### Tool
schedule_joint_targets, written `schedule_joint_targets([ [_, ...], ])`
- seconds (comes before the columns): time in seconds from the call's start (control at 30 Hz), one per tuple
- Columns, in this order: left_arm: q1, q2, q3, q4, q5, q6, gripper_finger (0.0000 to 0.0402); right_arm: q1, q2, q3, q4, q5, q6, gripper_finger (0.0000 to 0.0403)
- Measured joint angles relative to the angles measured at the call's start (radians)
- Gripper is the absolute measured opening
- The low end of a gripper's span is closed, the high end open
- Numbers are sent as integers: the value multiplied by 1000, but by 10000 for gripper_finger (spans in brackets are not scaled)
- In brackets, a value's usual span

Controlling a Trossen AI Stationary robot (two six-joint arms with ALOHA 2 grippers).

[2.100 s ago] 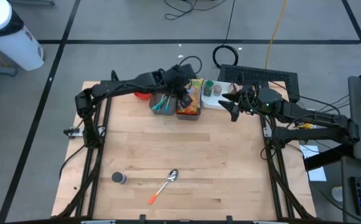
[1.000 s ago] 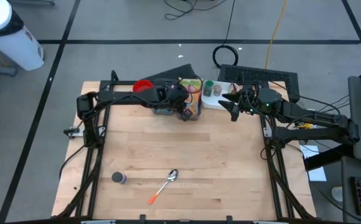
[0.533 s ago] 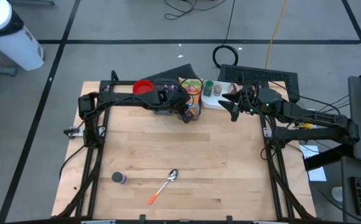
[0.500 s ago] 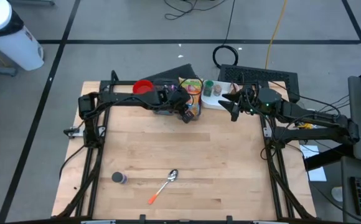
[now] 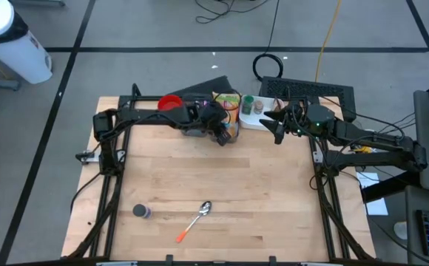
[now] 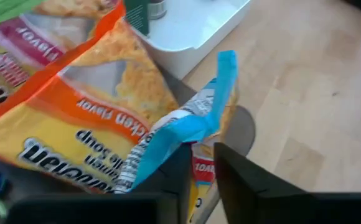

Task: Pick & Place Food Item
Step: Put the blue noodle pack into the right black bin, then put the white and orange spoon into the left black bin

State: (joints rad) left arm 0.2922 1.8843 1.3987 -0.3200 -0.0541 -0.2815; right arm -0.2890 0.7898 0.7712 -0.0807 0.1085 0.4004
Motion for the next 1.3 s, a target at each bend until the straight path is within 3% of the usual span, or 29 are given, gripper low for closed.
schedule_joint_targets([
  [0.23,43,-38,0,3,39,29,163,0,0,0,-3,0,-1,210],
  [0.4,87,-145,20,-5,82,118,199,0,0,0,-2,0,-1,210],
  [0.7,121,-427,99,-140,193,201,214,0,1,0,0,0,6,210],
  [1.03,22,-710,100,-468,235,190,214,3,47,0,3,-4,177,210],
  [1.17,-58,-787,28,-477,234,142,214,16,97,-65,131,-5,343,210],
  [1.3,-155,-877,-123,-381,230,55,214,103,168,-207,507,-5,427,210],
])
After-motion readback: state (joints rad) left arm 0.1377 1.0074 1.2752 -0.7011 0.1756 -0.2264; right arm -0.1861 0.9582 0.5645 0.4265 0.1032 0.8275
